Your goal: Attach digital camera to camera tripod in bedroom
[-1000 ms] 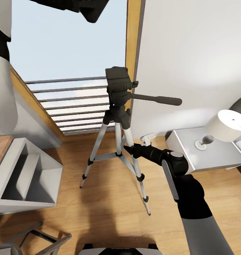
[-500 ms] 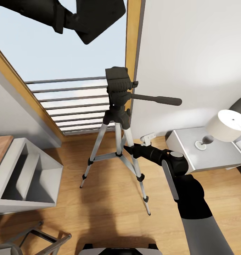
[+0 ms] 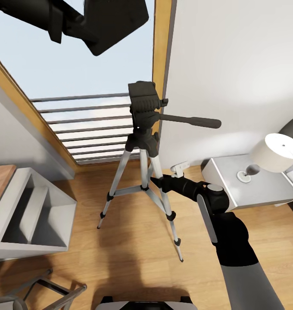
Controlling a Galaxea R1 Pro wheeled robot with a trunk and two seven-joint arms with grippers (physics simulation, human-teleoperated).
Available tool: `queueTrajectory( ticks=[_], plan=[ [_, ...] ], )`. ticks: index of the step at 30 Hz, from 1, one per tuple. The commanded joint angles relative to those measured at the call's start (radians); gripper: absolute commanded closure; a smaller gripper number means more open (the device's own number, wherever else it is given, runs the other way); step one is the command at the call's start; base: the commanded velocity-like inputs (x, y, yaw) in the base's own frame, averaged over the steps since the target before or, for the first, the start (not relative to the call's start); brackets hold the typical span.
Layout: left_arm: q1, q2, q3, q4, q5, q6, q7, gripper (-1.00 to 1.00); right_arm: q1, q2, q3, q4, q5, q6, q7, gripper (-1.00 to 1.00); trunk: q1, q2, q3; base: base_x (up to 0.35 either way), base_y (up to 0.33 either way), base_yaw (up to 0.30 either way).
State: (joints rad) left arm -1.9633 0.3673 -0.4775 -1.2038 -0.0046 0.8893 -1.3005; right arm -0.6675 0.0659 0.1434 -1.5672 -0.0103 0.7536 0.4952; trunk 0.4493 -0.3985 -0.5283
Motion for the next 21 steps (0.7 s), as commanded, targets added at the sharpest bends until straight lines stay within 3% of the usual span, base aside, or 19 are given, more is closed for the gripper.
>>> queueTrajectory(
  ticks=[1,9,17,21],
  plan=[
    [-0.002,0.003,-0.014,-0.003,0.006,0.008,-0.013,1.00,-0.001,0.000,-0.002,0.017,0.064,0.005,-0.007,1.00,0.001,-0.001,-0.002,0.000,0.000,0.000],
    [-0.002,0.007,-0.059,-0.007,0.057,0.024,-0.028,1.00,-0.001,0.000,-0.002,0.018,0.064,0.006,-0.007,1.00,0.001,-0.001,-0.002,0.000,0.000,0.000],
    [-0.002,0.009,-0.077,-0.009,0.187,0.105,-0.030,1.00,-0.001,0.000,-0.002,0.018,0.064,0.006,-0.007,1.00,0.001,-0.001,-0.002,0.000,0.000,0.000],
    [-0.002,0.010,-0.097,-0.014,0.218,0.118,-0.031,1.00,-0.001,-0.001,-0.002,0.018,0.064,0.006,-0.007,1.00,0.001,-0.001,-0.002,0.000,0.000,0.000]
  ],
)
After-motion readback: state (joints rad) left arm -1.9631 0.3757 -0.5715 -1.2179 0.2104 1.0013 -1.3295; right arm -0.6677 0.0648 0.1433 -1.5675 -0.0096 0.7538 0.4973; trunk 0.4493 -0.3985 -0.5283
